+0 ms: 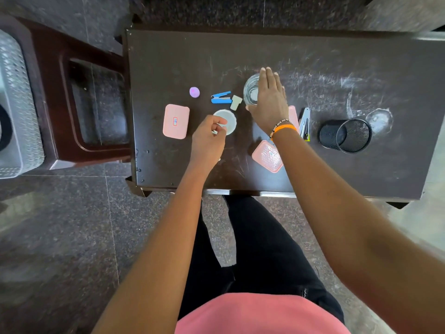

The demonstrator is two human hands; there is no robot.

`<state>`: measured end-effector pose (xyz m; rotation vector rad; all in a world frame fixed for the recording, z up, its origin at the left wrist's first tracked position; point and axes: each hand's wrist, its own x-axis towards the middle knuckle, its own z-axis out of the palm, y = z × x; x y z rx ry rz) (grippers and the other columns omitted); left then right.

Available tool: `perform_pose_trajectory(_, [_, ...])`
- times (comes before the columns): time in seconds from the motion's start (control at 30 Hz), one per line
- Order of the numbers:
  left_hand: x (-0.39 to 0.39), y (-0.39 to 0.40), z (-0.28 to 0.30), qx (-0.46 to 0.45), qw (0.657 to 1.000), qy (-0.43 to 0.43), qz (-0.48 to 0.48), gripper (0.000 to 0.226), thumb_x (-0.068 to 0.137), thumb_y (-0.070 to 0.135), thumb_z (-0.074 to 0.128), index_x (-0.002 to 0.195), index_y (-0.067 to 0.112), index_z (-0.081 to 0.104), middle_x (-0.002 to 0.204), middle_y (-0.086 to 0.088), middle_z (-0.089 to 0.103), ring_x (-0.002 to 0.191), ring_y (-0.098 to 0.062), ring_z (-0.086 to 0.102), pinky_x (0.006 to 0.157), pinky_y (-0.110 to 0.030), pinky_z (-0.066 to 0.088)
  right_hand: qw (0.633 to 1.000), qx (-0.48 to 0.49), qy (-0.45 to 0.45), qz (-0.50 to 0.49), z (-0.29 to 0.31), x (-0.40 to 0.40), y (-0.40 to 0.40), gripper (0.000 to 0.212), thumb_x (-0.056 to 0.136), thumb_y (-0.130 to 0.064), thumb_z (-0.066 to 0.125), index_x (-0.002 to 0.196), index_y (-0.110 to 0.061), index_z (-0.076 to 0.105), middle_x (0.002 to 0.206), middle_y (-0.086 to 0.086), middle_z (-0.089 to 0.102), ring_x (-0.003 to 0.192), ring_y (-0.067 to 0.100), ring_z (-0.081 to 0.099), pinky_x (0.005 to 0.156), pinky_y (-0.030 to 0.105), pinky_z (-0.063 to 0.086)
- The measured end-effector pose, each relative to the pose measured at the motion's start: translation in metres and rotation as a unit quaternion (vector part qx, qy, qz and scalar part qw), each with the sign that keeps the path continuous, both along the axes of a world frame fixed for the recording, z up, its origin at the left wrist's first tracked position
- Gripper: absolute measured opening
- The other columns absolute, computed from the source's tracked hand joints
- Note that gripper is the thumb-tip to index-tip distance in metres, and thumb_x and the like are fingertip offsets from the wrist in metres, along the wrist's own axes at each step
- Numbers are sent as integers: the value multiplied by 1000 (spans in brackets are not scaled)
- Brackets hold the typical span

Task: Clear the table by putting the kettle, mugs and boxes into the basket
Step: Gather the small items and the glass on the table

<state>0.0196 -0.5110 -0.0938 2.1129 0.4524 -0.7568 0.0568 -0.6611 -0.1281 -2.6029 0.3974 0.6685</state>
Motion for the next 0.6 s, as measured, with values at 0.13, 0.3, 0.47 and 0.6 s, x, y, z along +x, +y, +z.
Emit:
perform_pose_trajectory(0.13, [-2,21,10,-51,996,-20,64,19,92,10,49,106,15,60,102,-1,62,89,-12,55,71,-10,46,995,88,-52,-9,22,-12,32,56,91,-11,51,142,-4,31,151,13,34,140,27,31,116,34,25])
perform_pose_trajectory(0.3, [-5,80,27,-77,983,-36,165,21,90,8,49,106,16,60,87,8,57,78,-13,55,85,-32,47,985,157,-73,12,49,-21,94,39,91,-15,54,128,-4,52,131,14,57,121,28,53,104,33,39])
perform_pose_trajectory(0.47, [-7,167,47,-91,961,-54,257,17,91,9,51,97,23,59,81,7,56,69,-7,52,84,-31,47,969,214,-106,58,75,-12,184,25,87,-10,56,111,-7,62,111,12,64,98,25,62,92,37,46])
perform_pose_trajectory(0.6, [-2,258,63,-96,934,-78,334,20,92,12,51,92,30,59,79,9,56,68,-2,53,75,-20,48,953,255,-109,121,90,6,280,23,87,-8,55,108,-5,64,106,14,63,91,24,64,88,42,52])
